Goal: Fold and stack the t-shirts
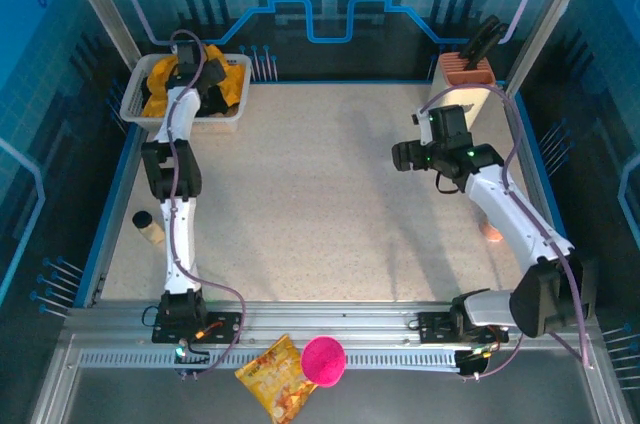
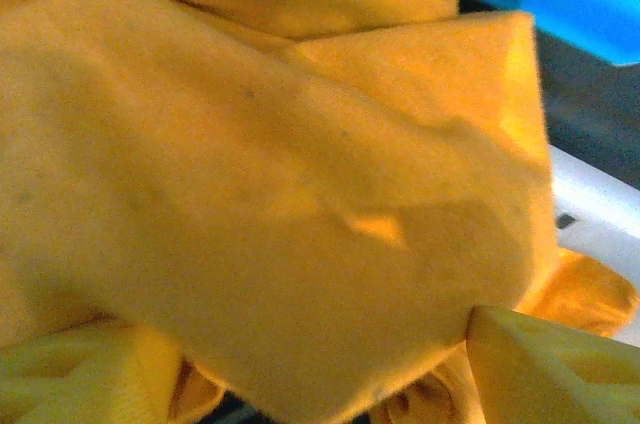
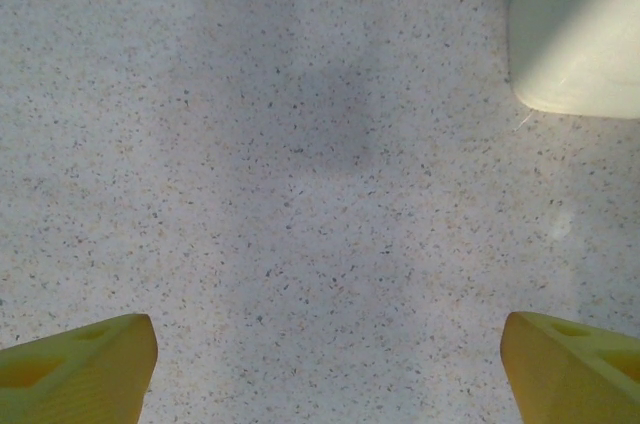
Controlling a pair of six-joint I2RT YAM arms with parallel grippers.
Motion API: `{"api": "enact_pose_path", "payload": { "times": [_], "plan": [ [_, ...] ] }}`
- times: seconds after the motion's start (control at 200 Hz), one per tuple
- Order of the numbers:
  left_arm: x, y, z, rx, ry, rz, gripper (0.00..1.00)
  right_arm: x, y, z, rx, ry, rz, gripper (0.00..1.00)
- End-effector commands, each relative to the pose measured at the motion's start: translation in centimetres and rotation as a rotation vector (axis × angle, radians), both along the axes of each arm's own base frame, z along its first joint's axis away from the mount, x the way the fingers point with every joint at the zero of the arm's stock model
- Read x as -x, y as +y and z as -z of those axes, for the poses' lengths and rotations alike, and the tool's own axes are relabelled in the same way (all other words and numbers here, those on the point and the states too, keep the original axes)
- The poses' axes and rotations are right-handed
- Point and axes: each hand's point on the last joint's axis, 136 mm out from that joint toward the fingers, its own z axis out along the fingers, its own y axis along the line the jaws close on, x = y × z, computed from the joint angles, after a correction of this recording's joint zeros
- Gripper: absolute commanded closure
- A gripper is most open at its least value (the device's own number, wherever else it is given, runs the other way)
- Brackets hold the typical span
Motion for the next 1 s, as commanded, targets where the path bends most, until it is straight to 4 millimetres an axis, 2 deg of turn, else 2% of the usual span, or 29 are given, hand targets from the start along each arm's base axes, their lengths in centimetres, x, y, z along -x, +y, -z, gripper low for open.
{"api": "enact_pose_path", "payload": {
  "times": [0.0, 0.06, 0.105, 0.135, 0.18, 0.2, 0.205, 0.21, 0.31, 0.395, 0.551, 0.646, 0.776, 0.861, 0.991],
  "plan": [
    [-1.6, 0.8, -1.4, 0.004, -0.106, -0.03, 0.24, -0.8, 1.5, -0.7, -0.028, -0.014, -0.027, 0.11],
    [-1.8, 1.0, -1.0, 0.006, -0.115, -0.04, 0.25, -0.9, 1.6, -0.2, -0.023, -0.004, -0.029, 0.13],
    [-2.0, 1.0, -0.9, 0.012, -0.122, -0.037, 0.32, -1.0, 1.8, 0.0, -0.026, -0.001, -0.031, 0.14],
    [-2.0, 0.9, -0.9, 0.013, -0.123, -0.03, 0.46, -1.1, 1.8, 0.2, -0.028, 0.001, -0.032, 0.14],
    [-2.0, 0.7, -1.0, 0.016, -0.122, -0.018, 0.74, -1.2, 2.1, 0.3, -0.035, 0.001, -0.036, 0.14],
    [-1.9, 0.6, -1.2, 0.016, -0.12, -0.016, 0.91, -1.2, 2.2, 0.3, -0.04, 0.002, -0.038, 0.14],
    [-1.9, 0.6, -1.3, 0.016, -0.12, -0.015, 0.99, -1.2, 2.3, 0.3, -0.041, 0.002, -0.039, 0.14],
    [-1.9, 0.5, -1.4, 0.016, -0.12, -0.014, 1.0, -1.3, 2.3, 0.3, -0.041, 0.002, -0.039, 0.14],
    [-1.0, 0.5, -3.6, 0.024, -0.143, -0.028, 1.0, -1.4, 2.9, 0.1, -0.051, 0.0, -0.05, 0.16],
    [0.2, 0.2, -6.8, 0.025, -0.214, -0.03, 1.0, -1.3, 3.5, -0.4, -0.055, -0.009, -0.062, 0.16],
    [3.5, -0.9, -15.4, 0.01, -0.314, 0.012, 1.0, -0.6, 4.4, -1.5, -0.07, -0.036, -0.081, 0.17],
    [6.3, -2.2, -21.2, 0.015, -0.371, 0.06, 1.0, 0.2, 4.6, -2.6, -0.09, -0.061, -0.087, 0.17],
    [10.8, -4.4, -26.9, 0.05, -0.442, 0.123, 1.0, 1.8, 4.4, -4.5, -0.126, -0.11, -0.088, 0.16],
    [13.8, -6.3, -29.6, 0.074, -0.469, 0.17, 1.0, 3.1, 3.9, -5.7, -0.137, -0.145, -0.089, 0.15],
    [18.3, -10.1, -32.7, 0.104, -0.494, 0.262, 1.0, 5.2, 2.7, -7.3, -0.129, -0.188, -0.084, 0.14]
  ]
}}
